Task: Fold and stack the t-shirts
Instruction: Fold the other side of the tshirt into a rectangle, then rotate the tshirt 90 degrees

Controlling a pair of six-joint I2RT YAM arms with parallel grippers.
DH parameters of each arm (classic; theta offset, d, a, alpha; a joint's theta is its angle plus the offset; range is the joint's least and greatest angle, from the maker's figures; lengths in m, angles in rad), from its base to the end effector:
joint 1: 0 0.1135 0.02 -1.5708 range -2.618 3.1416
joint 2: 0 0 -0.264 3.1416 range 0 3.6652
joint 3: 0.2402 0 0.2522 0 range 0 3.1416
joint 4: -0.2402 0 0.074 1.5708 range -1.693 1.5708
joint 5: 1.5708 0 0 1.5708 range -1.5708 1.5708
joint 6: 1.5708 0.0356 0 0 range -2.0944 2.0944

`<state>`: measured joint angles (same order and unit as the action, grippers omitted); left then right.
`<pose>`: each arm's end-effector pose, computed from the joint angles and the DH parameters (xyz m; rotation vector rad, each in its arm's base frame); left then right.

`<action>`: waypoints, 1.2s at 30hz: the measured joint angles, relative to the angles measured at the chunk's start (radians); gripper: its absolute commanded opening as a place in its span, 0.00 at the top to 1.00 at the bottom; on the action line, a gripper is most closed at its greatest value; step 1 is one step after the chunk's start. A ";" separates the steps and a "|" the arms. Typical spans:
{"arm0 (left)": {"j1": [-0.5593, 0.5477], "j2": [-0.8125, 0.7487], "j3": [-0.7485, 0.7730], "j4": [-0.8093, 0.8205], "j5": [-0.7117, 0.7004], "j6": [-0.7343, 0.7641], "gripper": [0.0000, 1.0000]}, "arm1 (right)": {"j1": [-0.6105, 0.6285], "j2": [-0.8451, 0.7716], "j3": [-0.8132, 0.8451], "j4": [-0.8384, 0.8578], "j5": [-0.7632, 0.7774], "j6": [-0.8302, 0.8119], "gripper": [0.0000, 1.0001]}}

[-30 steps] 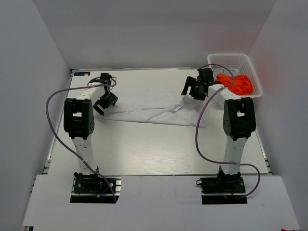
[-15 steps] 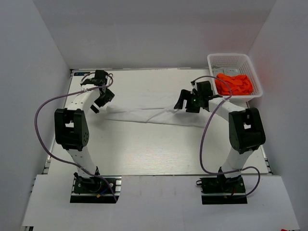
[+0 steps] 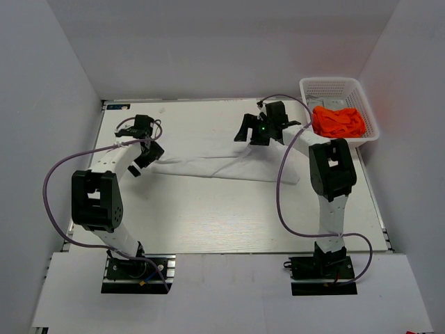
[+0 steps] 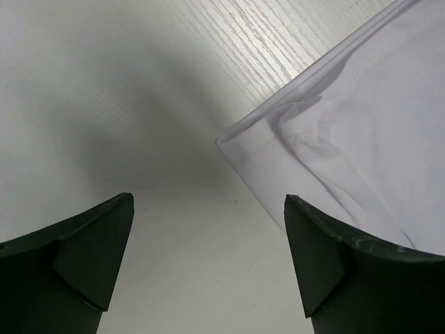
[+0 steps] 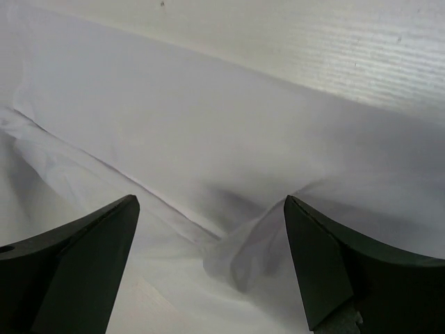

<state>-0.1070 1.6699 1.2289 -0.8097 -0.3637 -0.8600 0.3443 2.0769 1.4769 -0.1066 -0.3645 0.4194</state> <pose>0.3265 -0.0223 0.2241 -1.0604 2.4657 0.2354 0.4340 0.1691 0.1860 -0.1112 2.3521 0.8044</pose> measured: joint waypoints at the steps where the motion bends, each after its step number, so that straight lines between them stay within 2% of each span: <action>1: -0.001 0.000 0.000 0.002 0.001 0.002 0.01 | 0.002 0.013 0.027 -0.002 0.004 0.005 0.10; 8: -0.002 0.016 0.030 0.019 0.033 0.032 0.01 | -0.001 0.031 0.105 -0.084 0.082 0.030 0.10; 11: -0.002 0.043 0.078 0.069 0.076 0.063 0.01 | -0.003 -0.030 0.005 -0.085 0.134 0.028 0.10; 18: -0.011 0.170 0.148 0.257 0.249 0.132 0.01 | -0.004 -0.328 -0.344 -0.069 0.201 0.044 0.10; 23: -0.014 0.324 0.183 0.322 0.310 0.147 0.01 | -0.004 -0.330 -0.412 -0.027 0.197 0.078 0.10; 25: -0.014 0.335 0.176 0.332 0.323 0.148 0.01 | -0.005 -0.293 -0.412 -0.023 0.199 0.086 0.10; 28: -0.025 0.294 0.105 0.365 0.316 0.138 0.01 | -0.010 -0.247 -0.371 -0.017 0.212 0.090 0.10; 32: -0.071 0.133 -0.112 0.387 0.298 0.126 0.01 | -0.013 -0.080 -0.161 -0.019 0.186 0.080 0.10; 36: -0.235 -0.061 -0.325 0.343 0.364 0.121 0.01 | -0.013 0.141 0.130 0.014 0.072 0.031 0.10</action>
<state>-0.3420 1.6093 0.9043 -0.4667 0.0006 -0.7395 0.3317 2.2181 1.6073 -0.0925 -0.2928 0.4507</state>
